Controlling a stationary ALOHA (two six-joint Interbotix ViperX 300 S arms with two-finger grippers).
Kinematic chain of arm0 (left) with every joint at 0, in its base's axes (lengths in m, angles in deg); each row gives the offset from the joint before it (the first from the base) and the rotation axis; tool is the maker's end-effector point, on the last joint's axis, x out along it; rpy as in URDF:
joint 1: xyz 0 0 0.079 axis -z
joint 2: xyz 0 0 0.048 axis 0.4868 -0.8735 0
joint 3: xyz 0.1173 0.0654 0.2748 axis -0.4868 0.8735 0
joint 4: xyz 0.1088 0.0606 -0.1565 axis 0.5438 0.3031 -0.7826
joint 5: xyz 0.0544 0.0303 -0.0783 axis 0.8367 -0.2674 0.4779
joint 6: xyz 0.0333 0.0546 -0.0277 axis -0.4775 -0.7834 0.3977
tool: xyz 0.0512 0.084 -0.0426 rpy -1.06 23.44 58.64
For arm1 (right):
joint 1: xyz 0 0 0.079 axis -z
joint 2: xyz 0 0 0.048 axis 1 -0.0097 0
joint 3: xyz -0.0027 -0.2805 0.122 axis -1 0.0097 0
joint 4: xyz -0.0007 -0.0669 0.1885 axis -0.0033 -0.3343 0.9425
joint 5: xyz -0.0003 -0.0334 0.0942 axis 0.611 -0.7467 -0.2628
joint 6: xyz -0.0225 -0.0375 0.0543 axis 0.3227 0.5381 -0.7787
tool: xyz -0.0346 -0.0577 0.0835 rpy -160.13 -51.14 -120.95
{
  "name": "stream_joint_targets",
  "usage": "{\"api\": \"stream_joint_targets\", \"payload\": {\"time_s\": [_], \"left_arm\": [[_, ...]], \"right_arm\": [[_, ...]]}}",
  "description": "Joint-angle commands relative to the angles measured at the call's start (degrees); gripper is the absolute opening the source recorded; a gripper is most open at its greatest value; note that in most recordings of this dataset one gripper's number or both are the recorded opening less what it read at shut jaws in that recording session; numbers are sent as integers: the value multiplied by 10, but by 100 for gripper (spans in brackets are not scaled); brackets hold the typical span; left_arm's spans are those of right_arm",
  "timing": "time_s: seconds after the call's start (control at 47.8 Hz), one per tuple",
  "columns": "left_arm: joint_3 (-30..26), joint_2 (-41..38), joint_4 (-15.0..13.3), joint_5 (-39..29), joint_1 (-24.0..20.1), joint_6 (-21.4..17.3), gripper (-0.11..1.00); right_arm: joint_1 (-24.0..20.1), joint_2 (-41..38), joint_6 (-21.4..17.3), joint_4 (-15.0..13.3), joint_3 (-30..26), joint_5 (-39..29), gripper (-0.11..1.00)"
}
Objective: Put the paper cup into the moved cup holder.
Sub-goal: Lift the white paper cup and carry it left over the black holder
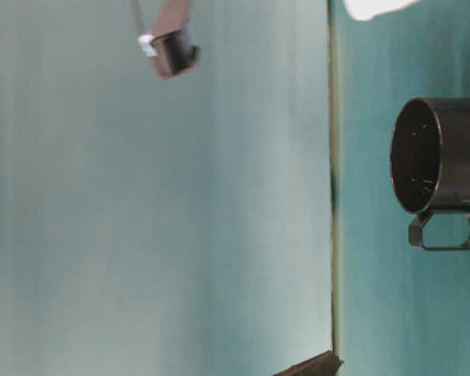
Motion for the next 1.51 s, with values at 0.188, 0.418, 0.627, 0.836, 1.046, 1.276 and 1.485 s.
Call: {"api": "stream_joint_targets", "payload": {"time_s": [0.188,0.418,0.627,0.836,1.046,1.276,1.485], "left_arm": [[-5,3,1,3,2,13,84],[-4,4,2,3,2,15,84],[-4,4,1,3,2,15,84],[-4,4,1,3,1,15,84],[-4,4,1,3,1,15,84],[-4,2,1,3,0,15,84],[-4,1,1,3,0,15,84]], "right_arm": [[11,48,-11,3,-142,-108,2],[-11,5,-12,3,-229,-128,2],[-27,-48,-12,2,-272,-113,2],[-40,-92,-15,2,-277,-78,2],[-46,-124,-15,2,-269,-41,2],[-62,-171,-15,4,-266,-16,2],[-71,-186,-16,8,-259,-4,2]]}}
